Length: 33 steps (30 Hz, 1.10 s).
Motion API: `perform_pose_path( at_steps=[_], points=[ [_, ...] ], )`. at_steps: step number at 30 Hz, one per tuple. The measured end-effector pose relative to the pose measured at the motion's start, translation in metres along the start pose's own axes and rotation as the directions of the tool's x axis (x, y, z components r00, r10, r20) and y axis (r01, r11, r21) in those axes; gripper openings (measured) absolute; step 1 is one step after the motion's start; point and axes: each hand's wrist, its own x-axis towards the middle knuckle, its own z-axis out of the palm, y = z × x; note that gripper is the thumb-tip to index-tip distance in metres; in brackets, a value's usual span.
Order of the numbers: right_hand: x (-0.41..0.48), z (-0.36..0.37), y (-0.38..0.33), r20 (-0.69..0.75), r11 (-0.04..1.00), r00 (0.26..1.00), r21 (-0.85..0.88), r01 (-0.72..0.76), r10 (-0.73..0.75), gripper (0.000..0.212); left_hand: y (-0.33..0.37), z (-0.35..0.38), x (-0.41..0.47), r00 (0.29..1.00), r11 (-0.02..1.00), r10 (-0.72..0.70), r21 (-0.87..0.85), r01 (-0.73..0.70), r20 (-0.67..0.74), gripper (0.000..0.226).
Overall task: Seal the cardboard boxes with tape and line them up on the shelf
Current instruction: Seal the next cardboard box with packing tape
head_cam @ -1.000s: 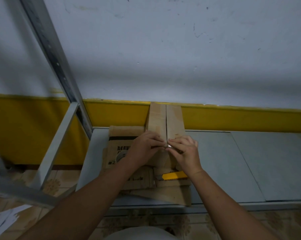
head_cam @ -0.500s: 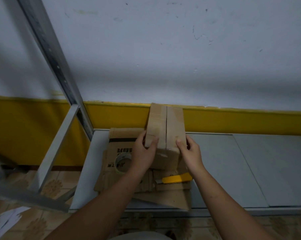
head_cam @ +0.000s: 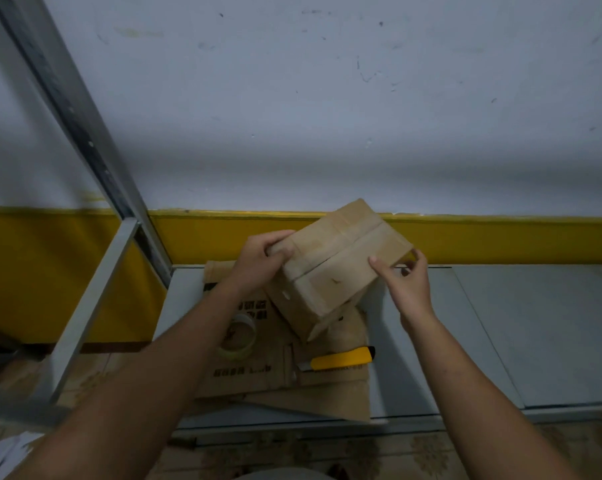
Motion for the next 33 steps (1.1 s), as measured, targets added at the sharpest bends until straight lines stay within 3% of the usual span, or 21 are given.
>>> perform_pose_path(
  at_steps=[2,5,8,12,14,18,21,27,31,33],
  points=[
    [0.017,-0.012,-0.001,0.012,0.999,0.999,-0.005,-0.053,0.053,0.111,0.002,-0.007,0.016,0.994,0.999,-0.003,0.033,0.000,0.110,0.038],
    [0.029,-0.020,0.008,0.120,0.993,0.986,0.015,-0.117,0.115,0.077,0.004,-0.010,0.036,0.981,0.993,-0.014,0.115,-0.008,0.194,0.036],
    [0.026,-0.020,0.022,0.107,0.992,0.987,0.026,-0.121,0.118,0.053,0.001,-0.003,0.046,0.986,0.983,-0.027,0.185,-0.005,0.166,0.045],
    [0.012,-0.016,0.034,0.077,0.986,0.984,0.020,-0.164,0.162,0.040,-0.008,0.012,0.031,0.971,0.954,-0.231,0.183,0.239,-0.066,0.090],
    [0.009,-0.017,0.040,0.057,0.985,0.983,0.016,-0.174,0.173,0.040,-0.013,0.018,0.012,0.938,0.935,-0.314,0.122,0.332,-0.144,0.099],
    [0.008,-0.018,0.042,0.058,0.985,0.984,0.023,-0.169,0.167,0.034,-0.029,0.037,-0.034,0.920,0.920,-0.391,-0.001,0.391,-0.012,0.102],
    [0.005,-0.015,0.040,0.045,0.986,0.986,0.022,-0.163,0.161,0.032,-0.039,0.049,-0.041,0.931,0.931,-0.363,0.006,0.364,-0.032,0.099],
    [-0.015,-0.008,0.043,0.127,0.979,0.973,0.038,-0.198,0.192,0.072,-0.030,0.037,-0.019,0.954,0.958,-0.280,-0.097,0.270,-0.110,0.068],
    [-0.027,0.006,0.043,0.220,0.981,0.959,0.041,-0.190,0.177,0.111,-0.031,0.020,0.003,0.939,0.959,-0.280,-0.100,0.265,-0.201,0.070],
    [-0.029,0.011,0.043,0.288,0.986,0.945,0.018,-0.166,0.154,0.120,-0.033,0.016,0.012,0.931,0.955,-0.294,-0.113,0.275,-0.214,0.074]
  ],
)
